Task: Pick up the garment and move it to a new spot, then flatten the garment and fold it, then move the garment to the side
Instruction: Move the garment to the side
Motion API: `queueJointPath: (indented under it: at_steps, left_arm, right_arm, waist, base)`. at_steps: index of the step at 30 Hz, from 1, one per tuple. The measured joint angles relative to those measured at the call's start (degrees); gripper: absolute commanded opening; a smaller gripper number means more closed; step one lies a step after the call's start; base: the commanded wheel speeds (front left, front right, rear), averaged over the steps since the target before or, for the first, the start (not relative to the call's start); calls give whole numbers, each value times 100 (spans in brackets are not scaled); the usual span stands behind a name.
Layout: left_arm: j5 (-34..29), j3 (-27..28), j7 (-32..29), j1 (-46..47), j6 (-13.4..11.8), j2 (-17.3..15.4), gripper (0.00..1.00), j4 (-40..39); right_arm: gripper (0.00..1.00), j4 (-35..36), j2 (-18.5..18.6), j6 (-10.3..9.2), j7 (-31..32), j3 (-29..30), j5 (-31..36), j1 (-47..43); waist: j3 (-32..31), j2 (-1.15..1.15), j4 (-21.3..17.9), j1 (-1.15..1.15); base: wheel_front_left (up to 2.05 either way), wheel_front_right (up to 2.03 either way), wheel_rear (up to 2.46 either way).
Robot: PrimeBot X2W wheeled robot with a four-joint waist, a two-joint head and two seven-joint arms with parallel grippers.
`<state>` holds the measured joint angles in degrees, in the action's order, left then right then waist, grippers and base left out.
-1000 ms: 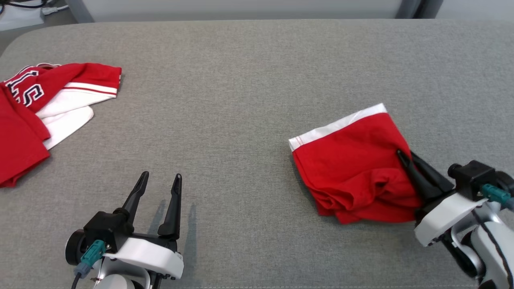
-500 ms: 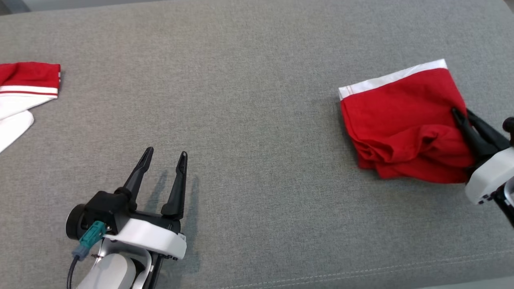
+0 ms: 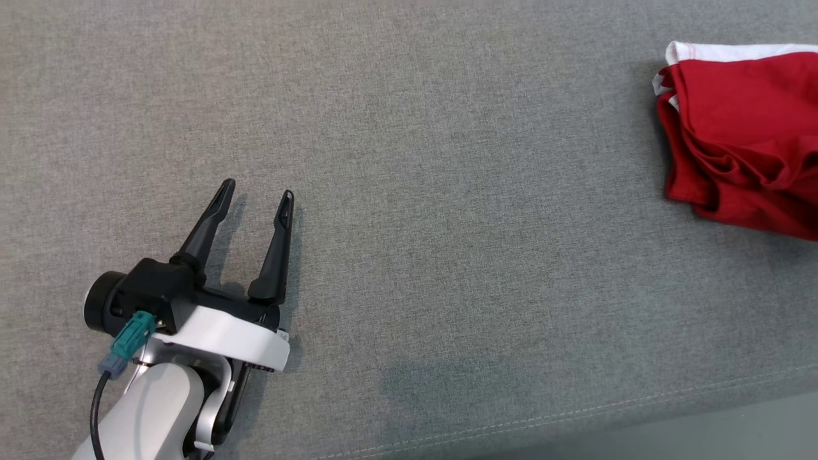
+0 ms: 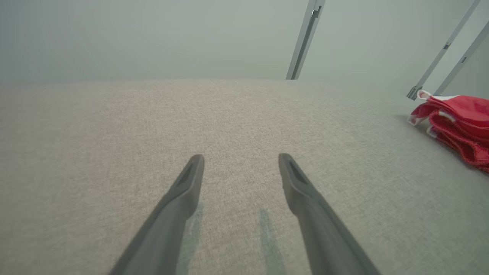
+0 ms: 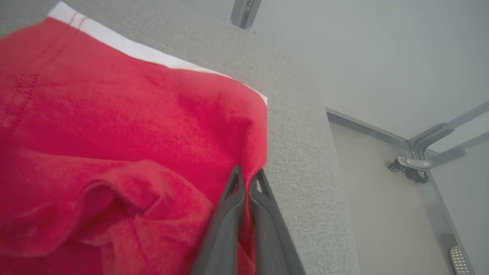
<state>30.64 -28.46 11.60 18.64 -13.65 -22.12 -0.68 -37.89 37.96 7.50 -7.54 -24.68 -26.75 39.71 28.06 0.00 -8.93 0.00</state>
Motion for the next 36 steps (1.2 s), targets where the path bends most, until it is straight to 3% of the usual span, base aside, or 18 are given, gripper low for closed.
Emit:
queueJointPath:
  at_steps: [5, 6, 7, 14, 19, 26, 31, 32, 36]
  left_arm:
    - [-38, -9, -46, 119, 5, -49, 100, -51]
    - [-38, -11, -47, 136, 7, -51, 100, -52]
    - [-38, -12, -47, 155, 7, -55, 100, -51]
    - [-36, -14, -40, 179, 7, -40, 100, -19]
    - [-16, 1, 11, 169, 5, -35, 100, 75]
    - [70, 120, 62, -156, -31, -74, 100, 156]
    - [94, 183, 82, -353, -112, -101, 100, 177]
    - [130, 234, 113, -467, -156, -114, 100, 182]
    - [179, 310, 154, -731, -209, -129, 100, 190]
  right_arm:
    - [2, -476, -29, 1, -223, 73, 29, 366]
    - [45, -600, -59, 1, -252, 124, 55, 449]
    - [100, -692, -92, 1, -285, 158, 94, 505]
    - [100, -1033, -364, 0, -566, 331, 142, 595]
    - [100, -880, -413, 0, -626, 623, 110, 502]
    - [100, 756, -955, 0, -671, 1694, 367, -448]
    - [100, 1892, -1628, 0, -679, 2312, 781, -1435]
    - [100, 2274, -1942, 0, -680, 2421, 942, -1802]
    - [100, 2836, -2368, 0, -681, 2599, 1149, -2502]
  waist:
    - [207, 0, 1, 0]
    - [233, 0, 7, 0]
    - [251, 0, 13, 0]
    - [202, 0, 72, 0]
    - [20, 0, 75, 0]
    - [-466, 0, 64, 0]
    - [-839, 0, 154, 0]
    - [-993, 0, 211, 0]
    - [-1308, 0, 349, 0]
  base:
    - [0, 0, 0]
    - [0, 0, 0]
    - [0, 0, 0]
    - [0, 0, 0]
    - [0, 0, 0]
    - [0, 0, 0]
    - [0, 0, 0]
    - [0, 0, 0]
    - [0, 0, 0]
